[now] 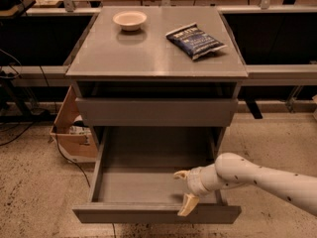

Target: Close middle drawer

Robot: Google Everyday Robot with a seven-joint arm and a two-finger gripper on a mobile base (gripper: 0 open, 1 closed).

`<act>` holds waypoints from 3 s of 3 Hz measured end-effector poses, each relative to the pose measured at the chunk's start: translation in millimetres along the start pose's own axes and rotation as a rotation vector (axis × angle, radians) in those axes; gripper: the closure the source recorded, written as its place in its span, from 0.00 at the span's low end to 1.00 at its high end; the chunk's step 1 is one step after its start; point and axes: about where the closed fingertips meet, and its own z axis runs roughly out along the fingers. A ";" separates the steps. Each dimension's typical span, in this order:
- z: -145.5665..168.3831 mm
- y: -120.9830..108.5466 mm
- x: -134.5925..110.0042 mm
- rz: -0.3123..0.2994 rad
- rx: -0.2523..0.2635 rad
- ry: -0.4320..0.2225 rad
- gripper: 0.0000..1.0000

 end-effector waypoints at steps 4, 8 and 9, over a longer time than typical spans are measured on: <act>5.3 -53.1 -52.6 -0.093 0.051 -0.115 0.44; -47.0 -44.1 -45.4 -0.072 0.125 -0.137 0.69; -54.0 -34.0 -21.0 -0.045 0.130 -0.125 0.92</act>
Offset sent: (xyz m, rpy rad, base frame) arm 0.0584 0.0421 0.0327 0.0966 -0.1177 0.0600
